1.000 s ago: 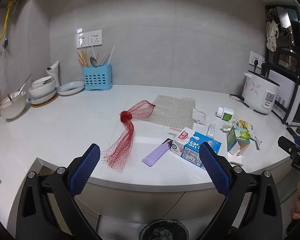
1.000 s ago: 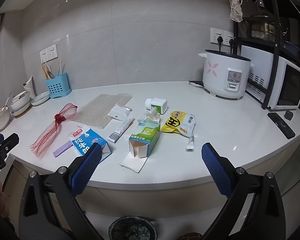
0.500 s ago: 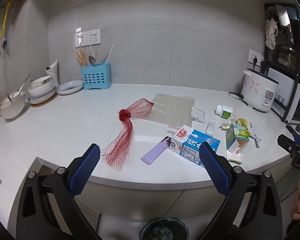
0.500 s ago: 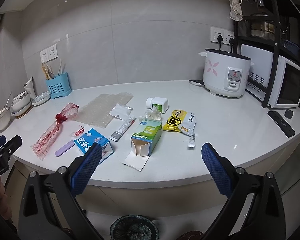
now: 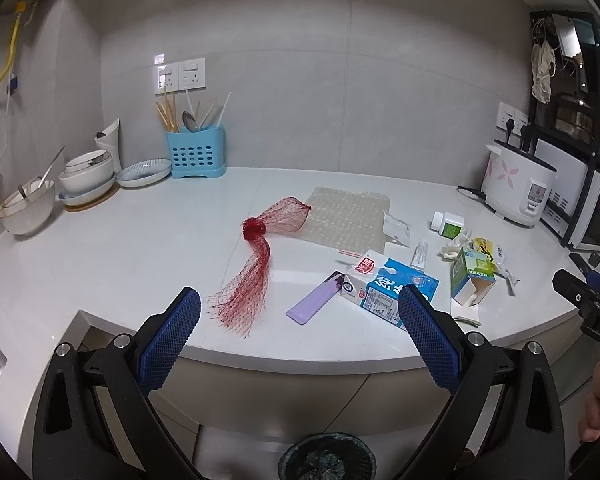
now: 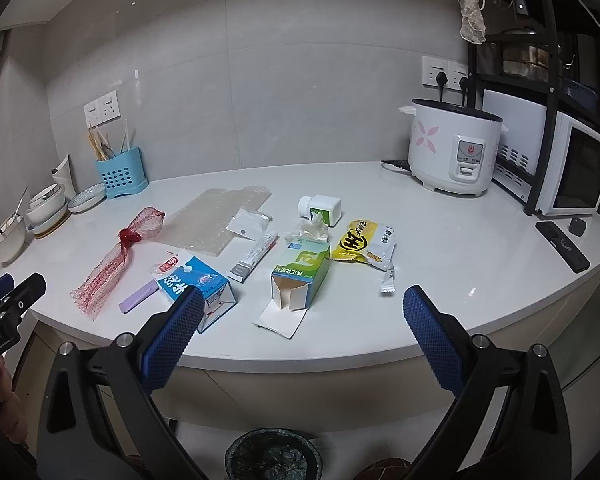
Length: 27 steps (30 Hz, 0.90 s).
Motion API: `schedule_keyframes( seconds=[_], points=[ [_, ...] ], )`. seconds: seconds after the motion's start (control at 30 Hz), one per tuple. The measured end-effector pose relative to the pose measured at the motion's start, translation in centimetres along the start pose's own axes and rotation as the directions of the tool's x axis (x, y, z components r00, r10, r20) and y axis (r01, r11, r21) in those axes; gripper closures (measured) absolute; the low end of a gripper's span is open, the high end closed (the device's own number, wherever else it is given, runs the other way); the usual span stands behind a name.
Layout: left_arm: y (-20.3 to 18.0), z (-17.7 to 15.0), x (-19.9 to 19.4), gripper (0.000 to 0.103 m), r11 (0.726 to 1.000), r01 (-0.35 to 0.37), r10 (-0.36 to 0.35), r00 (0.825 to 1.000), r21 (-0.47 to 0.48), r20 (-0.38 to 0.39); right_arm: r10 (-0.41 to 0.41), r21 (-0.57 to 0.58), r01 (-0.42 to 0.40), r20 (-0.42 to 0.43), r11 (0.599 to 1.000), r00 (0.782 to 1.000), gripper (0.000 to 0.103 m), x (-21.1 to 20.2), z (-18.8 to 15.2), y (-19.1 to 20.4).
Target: Collect trash
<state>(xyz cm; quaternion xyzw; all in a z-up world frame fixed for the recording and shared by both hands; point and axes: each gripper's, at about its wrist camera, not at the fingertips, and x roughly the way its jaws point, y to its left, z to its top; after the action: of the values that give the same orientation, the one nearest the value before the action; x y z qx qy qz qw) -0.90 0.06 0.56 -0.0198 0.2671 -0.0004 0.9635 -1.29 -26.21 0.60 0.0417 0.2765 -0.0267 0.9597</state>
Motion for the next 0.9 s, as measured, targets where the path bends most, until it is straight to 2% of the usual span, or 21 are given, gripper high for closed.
schedule_keyframes(
  seconds=[0.9],
  points=[
    [-0.43, 0.5, 0.49, 0.006, 1.0, 0.003, -0.003, 1.0, 0.003, -0.01, -0.001, -0.002, 0.001, -0.008, 1.0, 1.0, 0.007, 0.32, -0.06, -0.15]
  ],
)
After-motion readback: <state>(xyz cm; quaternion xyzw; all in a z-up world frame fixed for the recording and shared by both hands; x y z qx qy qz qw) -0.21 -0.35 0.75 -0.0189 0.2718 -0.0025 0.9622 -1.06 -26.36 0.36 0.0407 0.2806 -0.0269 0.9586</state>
